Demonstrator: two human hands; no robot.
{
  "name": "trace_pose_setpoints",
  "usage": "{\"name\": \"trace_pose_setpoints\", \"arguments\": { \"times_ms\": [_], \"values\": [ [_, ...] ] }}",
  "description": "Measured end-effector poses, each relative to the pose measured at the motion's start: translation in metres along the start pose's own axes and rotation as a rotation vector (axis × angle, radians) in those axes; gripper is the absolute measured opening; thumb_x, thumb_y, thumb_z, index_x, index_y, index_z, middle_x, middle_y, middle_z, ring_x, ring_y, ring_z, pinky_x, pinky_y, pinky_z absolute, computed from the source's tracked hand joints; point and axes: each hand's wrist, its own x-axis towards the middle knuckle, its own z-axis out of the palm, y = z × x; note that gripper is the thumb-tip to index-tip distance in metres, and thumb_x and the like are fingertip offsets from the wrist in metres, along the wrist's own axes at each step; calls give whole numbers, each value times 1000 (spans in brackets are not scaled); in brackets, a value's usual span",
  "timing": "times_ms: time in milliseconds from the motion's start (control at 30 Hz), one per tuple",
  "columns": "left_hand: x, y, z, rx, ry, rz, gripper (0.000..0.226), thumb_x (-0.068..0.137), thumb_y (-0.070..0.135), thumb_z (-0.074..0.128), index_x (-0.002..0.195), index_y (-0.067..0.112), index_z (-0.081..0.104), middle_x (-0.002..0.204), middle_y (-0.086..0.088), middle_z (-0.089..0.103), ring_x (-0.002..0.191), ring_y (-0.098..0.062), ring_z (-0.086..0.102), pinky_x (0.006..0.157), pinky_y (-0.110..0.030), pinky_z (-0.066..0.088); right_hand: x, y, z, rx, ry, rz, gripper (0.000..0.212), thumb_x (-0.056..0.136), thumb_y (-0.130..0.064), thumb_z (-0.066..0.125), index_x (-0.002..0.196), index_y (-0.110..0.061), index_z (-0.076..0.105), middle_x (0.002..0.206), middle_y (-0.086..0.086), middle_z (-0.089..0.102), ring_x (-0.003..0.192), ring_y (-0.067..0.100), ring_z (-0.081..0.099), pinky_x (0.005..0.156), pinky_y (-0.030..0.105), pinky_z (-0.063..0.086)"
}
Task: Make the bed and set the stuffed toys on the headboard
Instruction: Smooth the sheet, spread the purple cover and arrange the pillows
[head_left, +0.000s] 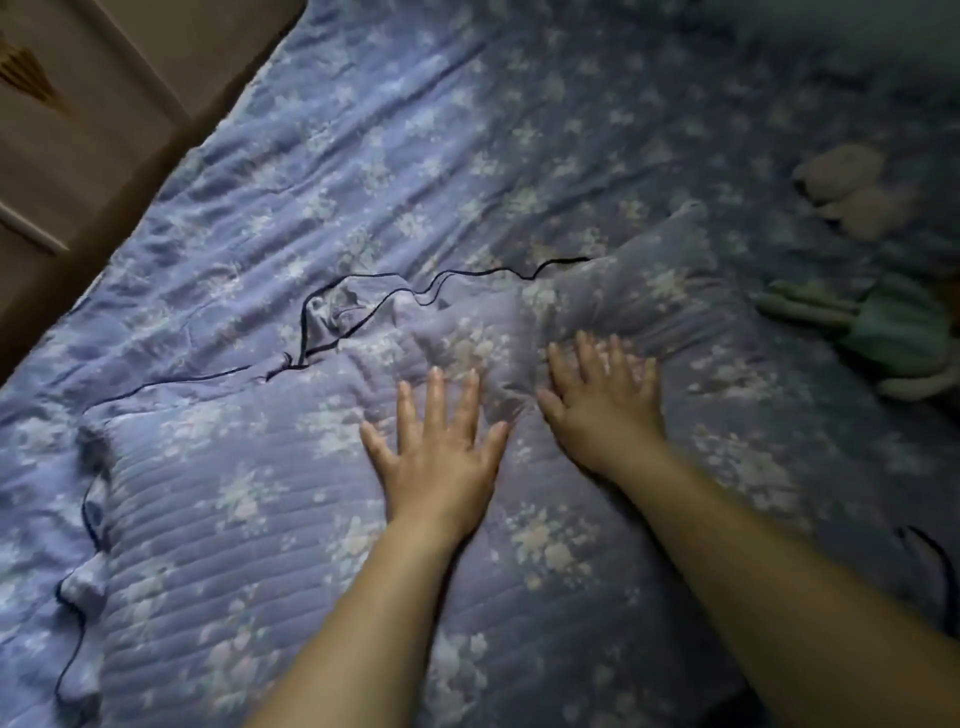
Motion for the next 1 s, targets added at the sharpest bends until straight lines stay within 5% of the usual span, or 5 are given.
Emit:
{"name": "trace_pose_setpoints", "arguments": {
  "times_ms": [167, 367, 567, 800, 1000],
  "values": [
    [4, -12, 9, -29, -2, -48, 60, 90, 65, 14, 142, 51, -12, 157, 13, -16, 145, -15, -20, 112, -59, -10, 11, 26, -77, 163, 174, 1, 60, 94, -61, 24, 148, -36, 16, 160, -4, 4, 147, 22, 0, 115, 56, 2],
    [4, -8, 10, -59, 6, -45, 58, 89, 65, 14, 141, 53, -10, 157, 15, -14, 145, -13, -19, 112, -56, -11, 36, 84, -138, 308, 1087, 242, 71, 92, -65, 6, 149, -27, 23, 158, 1, 17, 147, 21, 11, 117, 52, 4],
    [20, 6, -22, -227, 35, -65, 56, 89, 63, 33, 142, 46, 28, 156, 10, 20, 146, -16, 12, 113, -60, 3, 69, 83, 15, 173, -98, 65, 76, 87, -69, 13, 151, -28, 10, 159, -3, 8, 146, 27, 9, 116, 53, 7],
    [19, 19, -11, -177, 70, -75, 63, 87, 67, 27, 144, 51, 9, 160, 8, -2, 147, -17, -8, 113, -59, -4, 80, 135, -126, 435, 786, 164, 82, 87, -74, 15, 147, -20, 31, 152, 14, 29, 140, 34, 27, 111, 58, 22],
    [21, 17, -6, -200, 65, -91, 61, 87, 65, 28, 144, 51, 10, 160, 9, 1, 147, -17, -6, 113, -59, -4, 68, 53, -19, 173, -4, 23, 57, 98, -47, 20, 149, -20, 20, 157, 6, 16, 144, 30, 15, 114, 55, 12]
  ]
}}
